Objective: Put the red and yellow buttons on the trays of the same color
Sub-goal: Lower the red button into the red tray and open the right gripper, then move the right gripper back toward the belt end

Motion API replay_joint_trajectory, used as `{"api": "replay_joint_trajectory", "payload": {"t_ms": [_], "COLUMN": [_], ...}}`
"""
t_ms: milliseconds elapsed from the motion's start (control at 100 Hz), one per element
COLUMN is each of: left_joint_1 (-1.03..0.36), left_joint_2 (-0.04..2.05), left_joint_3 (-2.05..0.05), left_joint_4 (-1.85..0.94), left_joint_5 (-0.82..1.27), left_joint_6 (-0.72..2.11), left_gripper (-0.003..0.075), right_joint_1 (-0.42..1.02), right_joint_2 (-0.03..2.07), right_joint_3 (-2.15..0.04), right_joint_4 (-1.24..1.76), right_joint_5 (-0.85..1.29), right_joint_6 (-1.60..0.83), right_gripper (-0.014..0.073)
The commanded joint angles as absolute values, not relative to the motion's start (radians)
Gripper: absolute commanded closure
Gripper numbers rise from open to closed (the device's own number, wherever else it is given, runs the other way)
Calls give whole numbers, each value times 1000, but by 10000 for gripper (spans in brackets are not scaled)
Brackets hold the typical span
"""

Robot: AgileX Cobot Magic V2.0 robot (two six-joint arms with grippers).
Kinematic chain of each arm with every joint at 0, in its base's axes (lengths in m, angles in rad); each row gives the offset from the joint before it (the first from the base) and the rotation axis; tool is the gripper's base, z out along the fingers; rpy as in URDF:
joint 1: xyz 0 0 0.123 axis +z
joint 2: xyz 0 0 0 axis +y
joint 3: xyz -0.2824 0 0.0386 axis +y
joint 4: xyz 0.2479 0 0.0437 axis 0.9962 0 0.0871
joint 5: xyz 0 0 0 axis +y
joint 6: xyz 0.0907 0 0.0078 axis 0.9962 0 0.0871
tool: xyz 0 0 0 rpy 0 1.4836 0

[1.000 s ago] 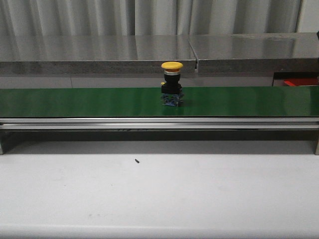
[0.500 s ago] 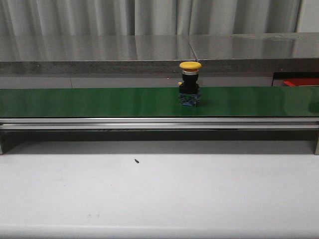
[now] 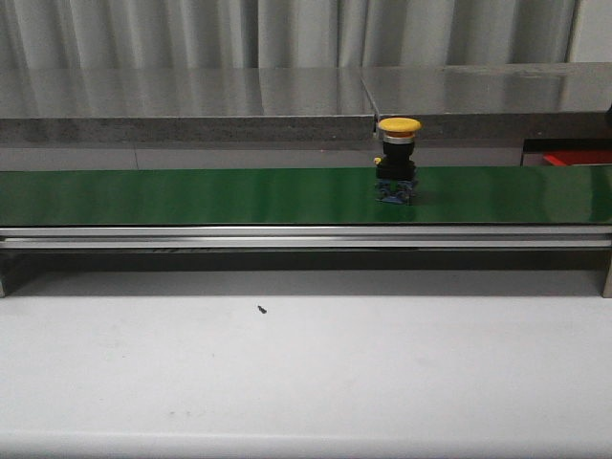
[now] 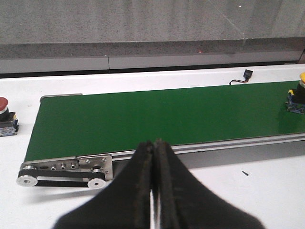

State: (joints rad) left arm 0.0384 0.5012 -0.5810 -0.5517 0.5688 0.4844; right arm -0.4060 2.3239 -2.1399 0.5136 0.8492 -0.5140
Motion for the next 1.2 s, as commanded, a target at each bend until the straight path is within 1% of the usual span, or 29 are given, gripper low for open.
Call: {"api": "replay_joint_trajectory", "payload": {"t_ms": [0, 310, 410, 580, 760, 920, 1040, 1190], "left_joint_1": [32, 32, 32, 32, 32, 32, 32, 32], "left_joint_2": [506, 506, 506, 506, 506, 506, 506, 506], "left_joint_3": [-607, -607, -607, -607, -607, -607, -607, -607], "left_joint_4": [-581, -581, -581, -581, -581, -581, -581, -581], "left_joint_5": [501, 501, 501, 501, 501, 501, 501, 501], "left_joint_6": [482, 482, 482, 482, 482, 482, 482, 482], "left_gripper": [739, 739, 739, 739, 739, 739, 739, 739], "right_joint_1": [-414, -414, -414, -412, -407, -362, -295, -213], "right_joint_2": [2200, 2036, 1958, 1783, 1608, 1456, 1398, 1398], "right_joint_3": [-2186, -2155, -2091, -1912, -1643, -1370, -1214, -1118], "right_joint_4": [549, 525, 524, 524, 525, 525, 525, 524], "right_joint_5": [895, 1138, 1163, 1165, 1095, 941, 832, 783], "right_joint_6": [-516, -495, -485, -498, -536, -595, -639, -668], "right_gripper": [-50, -43, -14, -10, -10, -10, -10, -10]}}
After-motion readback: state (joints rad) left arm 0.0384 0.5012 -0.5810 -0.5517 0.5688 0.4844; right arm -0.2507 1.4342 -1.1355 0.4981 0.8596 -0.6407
